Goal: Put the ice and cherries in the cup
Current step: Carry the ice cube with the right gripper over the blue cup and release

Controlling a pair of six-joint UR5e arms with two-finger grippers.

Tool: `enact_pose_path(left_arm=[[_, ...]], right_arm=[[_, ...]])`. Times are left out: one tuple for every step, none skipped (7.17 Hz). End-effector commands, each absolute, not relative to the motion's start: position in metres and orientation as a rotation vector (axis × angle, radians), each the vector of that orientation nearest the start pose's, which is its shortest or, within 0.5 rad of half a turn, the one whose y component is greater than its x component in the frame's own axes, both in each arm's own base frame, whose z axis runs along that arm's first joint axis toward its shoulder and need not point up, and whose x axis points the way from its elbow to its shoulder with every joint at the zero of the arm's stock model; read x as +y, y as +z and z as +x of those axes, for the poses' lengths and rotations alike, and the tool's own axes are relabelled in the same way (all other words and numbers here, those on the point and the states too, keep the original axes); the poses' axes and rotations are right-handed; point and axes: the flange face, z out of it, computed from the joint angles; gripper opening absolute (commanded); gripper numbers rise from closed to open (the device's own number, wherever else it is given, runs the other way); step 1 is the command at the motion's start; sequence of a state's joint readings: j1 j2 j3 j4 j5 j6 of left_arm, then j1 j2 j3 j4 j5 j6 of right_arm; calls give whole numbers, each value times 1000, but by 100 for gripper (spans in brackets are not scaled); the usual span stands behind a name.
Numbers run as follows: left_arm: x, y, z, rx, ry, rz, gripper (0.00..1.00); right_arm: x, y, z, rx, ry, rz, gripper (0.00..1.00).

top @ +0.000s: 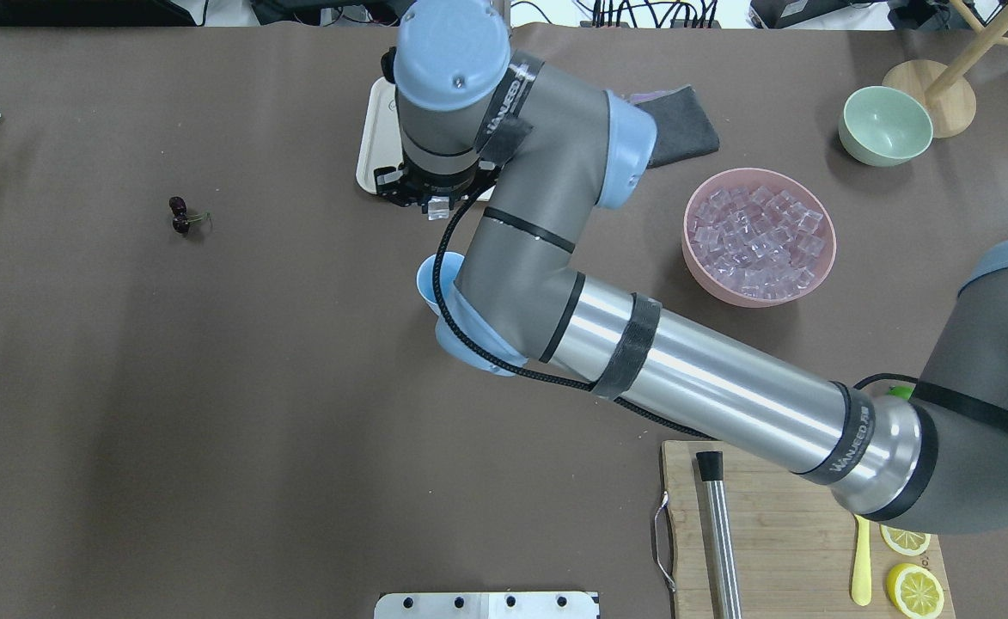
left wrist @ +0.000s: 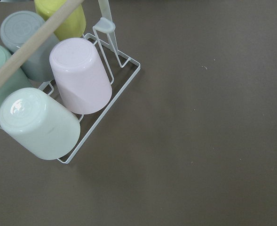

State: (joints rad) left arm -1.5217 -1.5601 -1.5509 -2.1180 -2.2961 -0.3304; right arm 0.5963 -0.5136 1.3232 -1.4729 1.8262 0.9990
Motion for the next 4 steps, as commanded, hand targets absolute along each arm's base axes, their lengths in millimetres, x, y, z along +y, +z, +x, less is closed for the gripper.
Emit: enact_pose_path(left_arm=[[-514,618,-41,786,-77,345,98],[-514,617,-41,787,-78,346,98],[-514,616,-41,790,-82,345,98],[-514,617,-41,789,-82,344,98]], right_arm=[[-517,86,-618,-866,-106,330,0],[-514,98,-622,-853,-112,321,0],[-512,102,-623,-849,-117,314,0],[-505,106,-625,-850,-125,307,0]])
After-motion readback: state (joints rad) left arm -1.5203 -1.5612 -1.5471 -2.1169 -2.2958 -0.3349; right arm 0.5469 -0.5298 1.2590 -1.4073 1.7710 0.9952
